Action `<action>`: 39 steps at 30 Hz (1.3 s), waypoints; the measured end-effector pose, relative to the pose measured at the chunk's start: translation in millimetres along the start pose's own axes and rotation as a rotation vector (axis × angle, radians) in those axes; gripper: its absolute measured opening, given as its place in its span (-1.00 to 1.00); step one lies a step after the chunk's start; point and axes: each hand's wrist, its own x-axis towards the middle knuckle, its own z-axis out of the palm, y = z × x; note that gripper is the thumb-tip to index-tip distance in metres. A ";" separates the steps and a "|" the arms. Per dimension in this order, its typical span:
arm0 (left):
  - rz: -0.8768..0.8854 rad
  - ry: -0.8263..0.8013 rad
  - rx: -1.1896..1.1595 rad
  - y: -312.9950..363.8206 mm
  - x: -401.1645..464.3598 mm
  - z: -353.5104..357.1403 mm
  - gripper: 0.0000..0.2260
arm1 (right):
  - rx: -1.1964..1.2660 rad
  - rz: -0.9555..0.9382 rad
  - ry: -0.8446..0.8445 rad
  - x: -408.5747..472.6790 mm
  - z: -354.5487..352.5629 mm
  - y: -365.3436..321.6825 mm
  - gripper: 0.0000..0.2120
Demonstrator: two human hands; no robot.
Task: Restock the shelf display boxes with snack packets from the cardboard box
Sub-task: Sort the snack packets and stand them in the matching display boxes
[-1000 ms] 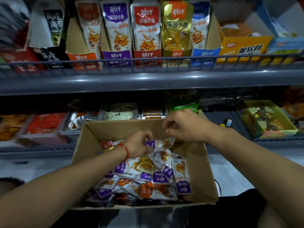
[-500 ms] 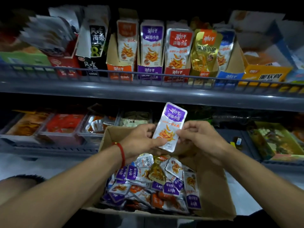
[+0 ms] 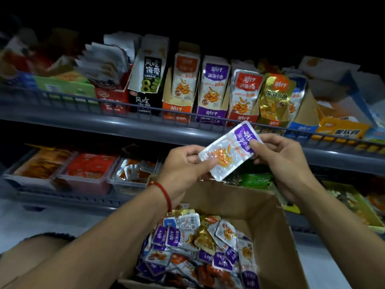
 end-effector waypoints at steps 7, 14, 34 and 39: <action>0.101 0.030 -0.398 21.6 8.6 -3.5 -0.71 | -0.006 0.037 -0.006 31.5 22.4 -51.2 -0.94; 0.117 0.184 -0.342 31.3 22.2 -11.4 -0.78 | -0.295 -0.363 0.060 75.9 32.3 -103.6 -0.95; 0.089 0.321 -0.115 39.6 20.0 -19.6 -0.76 | -1.348 -0.839 0.187 153.3 66.6 -100.6 -0.77; 0.070 0.310 -0.093 40.4 18.9 -18.4 -0.75 | -1.442 -0.834 0.178 163.3 66.7 -104.5 -0.75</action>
